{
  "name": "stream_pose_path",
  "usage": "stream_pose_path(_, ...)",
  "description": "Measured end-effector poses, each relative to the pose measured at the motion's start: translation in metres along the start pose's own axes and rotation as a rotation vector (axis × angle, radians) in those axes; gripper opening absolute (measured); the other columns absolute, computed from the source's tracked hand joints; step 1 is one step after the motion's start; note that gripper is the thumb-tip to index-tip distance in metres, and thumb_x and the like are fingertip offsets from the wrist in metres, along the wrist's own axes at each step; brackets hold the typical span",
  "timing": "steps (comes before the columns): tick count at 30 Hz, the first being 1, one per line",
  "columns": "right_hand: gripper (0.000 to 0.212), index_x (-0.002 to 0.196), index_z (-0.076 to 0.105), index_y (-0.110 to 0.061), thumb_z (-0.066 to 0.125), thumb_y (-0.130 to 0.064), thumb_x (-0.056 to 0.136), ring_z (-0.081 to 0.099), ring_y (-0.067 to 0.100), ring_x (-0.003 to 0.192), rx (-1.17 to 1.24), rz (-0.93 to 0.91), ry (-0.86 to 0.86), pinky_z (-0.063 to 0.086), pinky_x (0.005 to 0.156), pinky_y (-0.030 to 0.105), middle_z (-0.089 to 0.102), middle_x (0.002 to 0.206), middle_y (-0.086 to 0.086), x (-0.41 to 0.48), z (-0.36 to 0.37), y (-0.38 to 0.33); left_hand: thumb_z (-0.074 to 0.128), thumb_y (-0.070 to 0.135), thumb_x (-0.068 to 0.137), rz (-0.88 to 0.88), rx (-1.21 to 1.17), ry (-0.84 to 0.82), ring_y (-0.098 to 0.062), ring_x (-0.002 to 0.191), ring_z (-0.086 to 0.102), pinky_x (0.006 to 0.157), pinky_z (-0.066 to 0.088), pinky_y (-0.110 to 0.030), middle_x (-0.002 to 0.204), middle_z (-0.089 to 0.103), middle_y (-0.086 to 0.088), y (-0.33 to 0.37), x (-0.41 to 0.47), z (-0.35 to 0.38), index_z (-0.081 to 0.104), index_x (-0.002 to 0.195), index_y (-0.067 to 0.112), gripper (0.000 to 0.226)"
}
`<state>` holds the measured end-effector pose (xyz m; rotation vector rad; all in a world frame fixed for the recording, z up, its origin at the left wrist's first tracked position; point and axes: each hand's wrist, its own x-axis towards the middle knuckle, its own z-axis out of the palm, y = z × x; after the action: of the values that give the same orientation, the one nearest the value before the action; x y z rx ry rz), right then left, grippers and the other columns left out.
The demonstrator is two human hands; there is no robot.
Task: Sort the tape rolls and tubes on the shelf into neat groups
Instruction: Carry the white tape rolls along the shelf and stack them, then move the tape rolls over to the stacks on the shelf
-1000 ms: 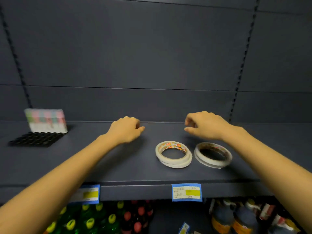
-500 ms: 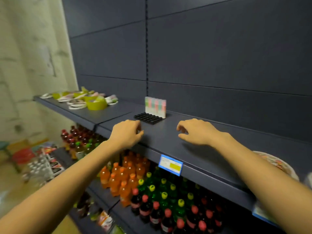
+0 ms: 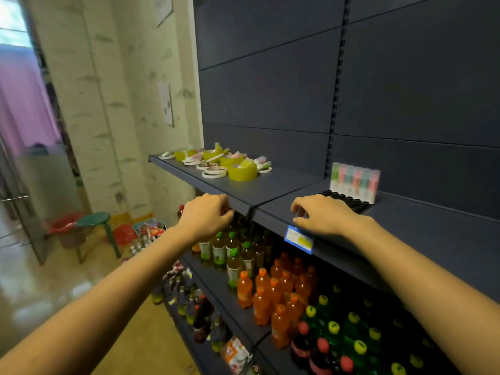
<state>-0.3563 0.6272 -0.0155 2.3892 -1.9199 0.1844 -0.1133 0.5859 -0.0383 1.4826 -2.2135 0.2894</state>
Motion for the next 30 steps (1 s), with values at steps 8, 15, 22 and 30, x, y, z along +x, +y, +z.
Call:
stream_pose_path(8, 0.03, 0.122, 0.052, -0.024, 0.048, -0.035, 0.095, 0.055, 0.022, 0.108, 0.097, 0.116, 0.04, 0.045, 0.085, 0.036, 0.058, 0.12, -0.001, 0.105, 0.016, -0.059, 0.048, 0.04, 0.091, 0.082, 0.021, -0.035, -0.026, 0.094, 0.062, 0.067, 0.043, -0.031, 0.104, 0.067, -0.006, -0.109, 0.048, 0.01, 0.059, 0.102, 0.016, 0.028)
stream_pose_path(15, 0.03, 0.121, 0.052, -0.026, 0.048, -0.039, 0.094, 0.054, 0.021, 0.109, 0.122, 0.207, 0.065, 0.044, 0.086, 0.036, 0.058, 0.119, -0.003, 0.181, 0.026, -0.073, 0.047, 0.04, 0.092, 0.124, -0.035, 0.006, -0.02, 0.089, 0.061, 0.065, 0.043, -0.029, 0.101, 0.067, -0.003, -0.16, 0.095, 0.029, 0.059, 0.102, 0.018, 0.027)
stream_pose_path(22, 0.041, 0.122, 0.051, -0.017, 0.05, -0.044, 0.092, 0.054, 0.028, 0.113, 0.14, 0.32, 0.157, 0.044, 0.09, 0.04, 0.057, 0.123, 0.004, 0.267, 0.036, -0.055, 0.047, 0.039, 0.092, 0.163, -0.111, 0.029, -0.014, 0.085, 0.058, 0.059, 0.034, -0.024, 0.098, 0.067, 0.002, -0.188, 0.156, 0.069, 0.058, 0.1, 0.02, 0.023)
stream_pose_path(30, 0.048, 0.117, 0.056, -0.015, 0.052, -0.052, 0.086, 0.055, 0.029, 0.107, 0.124, 0.453, 0.079, 0.039, 0.076, 0.034, 0.057, 0.12, 0.009, 0.369, 0.026, -0.022, 0.047, 0.039, 0.092, 0.254, -0.166, 0.01, -0.018, 0.091, 0.06, 0.068, 0.042, -0.029, 0.101, 0.066, 0.001, -0.199, 0.252, 0.102, 0.059, 0.103, 0.019, 0.026)
